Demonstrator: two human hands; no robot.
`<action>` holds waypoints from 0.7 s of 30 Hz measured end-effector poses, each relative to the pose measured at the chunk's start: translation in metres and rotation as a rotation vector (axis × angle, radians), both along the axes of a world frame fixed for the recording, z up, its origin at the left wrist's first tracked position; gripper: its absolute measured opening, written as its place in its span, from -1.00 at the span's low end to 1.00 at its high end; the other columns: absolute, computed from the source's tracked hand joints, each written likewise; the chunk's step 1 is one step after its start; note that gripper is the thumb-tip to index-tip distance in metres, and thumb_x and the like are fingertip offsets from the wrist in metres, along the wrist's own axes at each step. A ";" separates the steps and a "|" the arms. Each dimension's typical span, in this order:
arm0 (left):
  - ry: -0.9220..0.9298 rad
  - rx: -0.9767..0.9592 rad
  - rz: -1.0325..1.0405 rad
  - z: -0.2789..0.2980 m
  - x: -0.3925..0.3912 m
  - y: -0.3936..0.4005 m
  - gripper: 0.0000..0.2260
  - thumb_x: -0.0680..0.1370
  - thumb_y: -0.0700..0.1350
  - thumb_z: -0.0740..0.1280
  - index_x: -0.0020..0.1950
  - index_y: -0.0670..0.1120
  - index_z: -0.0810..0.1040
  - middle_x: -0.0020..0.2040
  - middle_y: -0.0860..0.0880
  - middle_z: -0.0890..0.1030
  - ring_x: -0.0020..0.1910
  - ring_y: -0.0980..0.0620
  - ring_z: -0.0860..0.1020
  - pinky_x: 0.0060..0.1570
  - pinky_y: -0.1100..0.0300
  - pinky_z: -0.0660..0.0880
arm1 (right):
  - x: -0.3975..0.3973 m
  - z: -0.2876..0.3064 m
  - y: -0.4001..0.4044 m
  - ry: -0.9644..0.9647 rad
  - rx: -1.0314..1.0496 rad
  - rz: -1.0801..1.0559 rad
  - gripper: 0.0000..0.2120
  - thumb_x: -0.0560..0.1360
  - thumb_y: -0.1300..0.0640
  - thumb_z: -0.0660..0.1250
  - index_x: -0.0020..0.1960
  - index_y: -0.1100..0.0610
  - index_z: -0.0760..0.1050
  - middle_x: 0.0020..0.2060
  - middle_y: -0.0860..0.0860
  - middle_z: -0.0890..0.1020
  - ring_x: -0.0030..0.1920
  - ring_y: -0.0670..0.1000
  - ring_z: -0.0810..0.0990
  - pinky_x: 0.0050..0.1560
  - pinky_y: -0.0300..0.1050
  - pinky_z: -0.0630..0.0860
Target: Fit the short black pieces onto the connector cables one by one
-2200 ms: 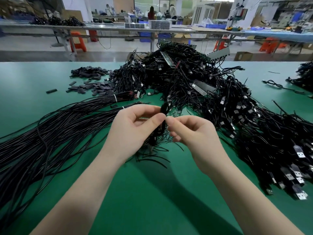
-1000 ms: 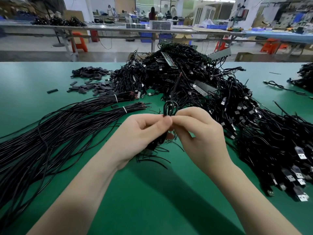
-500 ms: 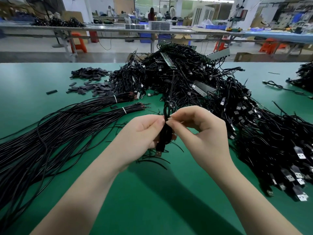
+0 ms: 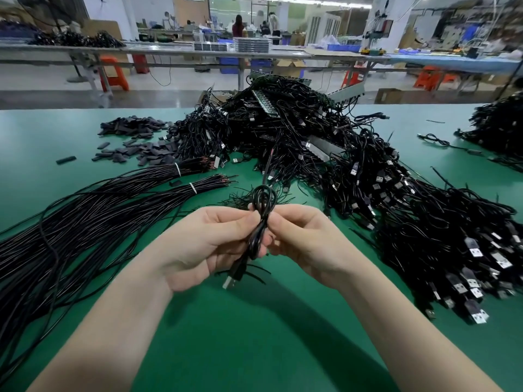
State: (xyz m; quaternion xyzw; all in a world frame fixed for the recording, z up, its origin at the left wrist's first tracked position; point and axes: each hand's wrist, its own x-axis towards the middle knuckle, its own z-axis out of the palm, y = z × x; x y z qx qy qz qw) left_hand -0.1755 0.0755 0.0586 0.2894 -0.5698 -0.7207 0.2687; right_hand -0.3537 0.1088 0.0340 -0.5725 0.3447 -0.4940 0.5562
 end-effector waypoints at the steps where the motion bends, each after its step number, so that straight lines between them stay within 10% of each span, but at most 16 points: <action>1: 0.002 0.029 0.012 -0.001 -0.001 0.000 -0.51 0.02 0.23 0.66 -0.22 -0.04 0.74 -0.27 -0.01 0.70 -0.38 0.16 0.63 -0.39 0.37 0.54 | 0.000 -0.001 -0.001 -0.007 0.000 -0.036 -0.84 0.47 -0.04 0.41 -0.17 0.05 0.64 -0.32 -0.04 0.60 -0.25 0.03 0.49 -0.17 -0.09 0.39; 10: -0.052 -0.117 0.309 -0.008 -0.032 0.027 -0.87 0.49 -0.06 0.42 -0.02 -0.06 0.66 -0.10 -0.03 0.72 -0.07 0.07 0.69 -0.09 0.26 0.62 | -0.040 0.030 0.027 -0.118 -0.037 -0.370 -0.89 0.50 0.02 0.37 -0.10 0.04 0.61 -0.15 0.06 0.71 -0.07 0.06 0.68 -0.06 -0.06 0.61; 13: -0.126 -0.272 0.420 -0.009 -0.027 0.028 -0.89 0.57 -0.16 0.35 -0.02 0.01 0.66 -0.10 0.04 0.72 -0.07 0.11 0.68 -0.07 0.25 0.61 | -0.103 0.053 0.037 0.581 -0.354 -0.974 -0.91 0.52 0.01 0.38 0.00 -0.09 0.63 -0.20 -0.07 0.69 -0.17 0.03 0.65 -0.15 -0.09 0.59; 15: -0.124 -0.321 0.497 -0.009 -0.024 0.028 -0.86 0.56 -0.18 0.34 -0.04 0.03 0.67 -0.11 0.08 0.71 -0.10 0.16 0.67 -0.10 0.26 0.61 | -0.151 0.052 0.038 1.177 -0.504 -1.318 -0.84 0.57 0.16 0.31 0.09 0.15 0.62 -0.21 0.10 0.67 -0.21 0.17 0.57 -0.19 -0.02 0.55; 21: -0.352 -0.547 0.674 -0.022 0.003 -0.010 -0.85 0.56 -0.12 0.35 -0.05 0.13 0.64 -0.21 0.12 0.68 -0.26 0.25 0.61 -0.26 0.36 0.50 | -0.188 0.012 0.034 1.875 0.315 -1.102 -0.64 0.66 0.02 0.09 -0.16 0.13 0.55 -0.15 0.05 0.59 0.01 0.17 0.49 0.03 0.00 0.34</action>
